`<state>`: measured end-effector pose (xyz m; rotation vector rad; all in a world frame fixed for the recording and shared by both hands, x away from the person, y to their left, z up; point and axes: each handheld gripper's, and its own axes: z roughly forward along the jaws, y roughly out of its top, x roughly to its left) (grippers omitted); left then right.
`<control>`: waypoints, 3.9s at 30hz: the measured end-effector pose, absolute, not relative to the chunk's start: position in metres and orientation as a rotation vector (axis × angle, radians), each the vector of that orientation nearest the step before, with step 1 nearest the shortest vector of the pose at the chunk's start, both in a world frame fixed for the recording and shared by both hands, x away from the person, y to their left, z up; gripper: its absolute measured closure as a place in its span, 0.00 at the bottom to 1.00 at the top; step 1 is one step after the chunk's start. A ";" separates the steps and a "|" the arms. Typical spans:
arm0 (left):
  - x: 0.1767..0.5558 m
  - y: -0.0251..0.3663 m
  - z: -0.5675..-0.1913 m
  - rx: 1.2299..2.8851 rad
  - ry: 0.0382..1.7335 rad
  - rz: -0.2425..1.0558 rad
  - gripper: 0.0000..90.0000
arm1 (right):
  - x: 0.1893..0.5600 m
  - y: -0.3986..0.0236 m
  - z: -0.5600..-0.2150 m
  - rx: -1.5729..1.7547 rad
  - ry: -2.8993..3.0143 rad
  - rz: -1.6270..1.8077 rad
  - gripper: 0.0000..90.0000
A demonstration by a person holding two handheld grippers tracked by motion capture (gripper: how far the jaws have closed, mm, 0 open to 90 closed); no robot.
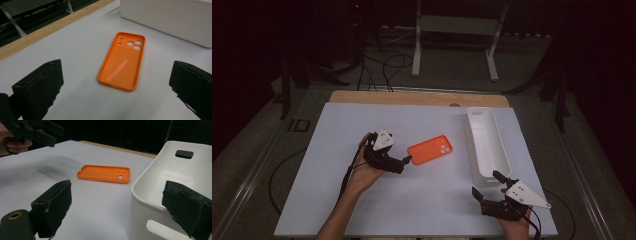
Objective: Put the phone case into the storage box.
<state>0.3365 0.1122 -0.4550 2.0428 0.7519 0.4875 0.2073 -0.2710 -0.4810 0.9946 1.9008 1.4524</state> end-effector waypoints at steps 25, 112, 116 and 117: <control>0.352 0.096 -0.468 2.066 0.764 0.492 0.00 | 0.207 -0.271 -0.481 0.992 1.901 1.456 0.10; 0.391 0.056 -0.528 2.289 0.786 0.300 0.09 | 0.206 -0.270 -0.482 0.984 1.910 1.459 0.10; 0.389 0.055 -0.526 2.299 0.774 0.314 0.15 | 0.206 -0.270 -0.482 0.988 1.911 1.459 0.10; 0.389 0.055 -0.526 2.298 0.778 0.313 0.15 | 0.206 -0.270 -0.482 0.987 1.911 1.459 0.10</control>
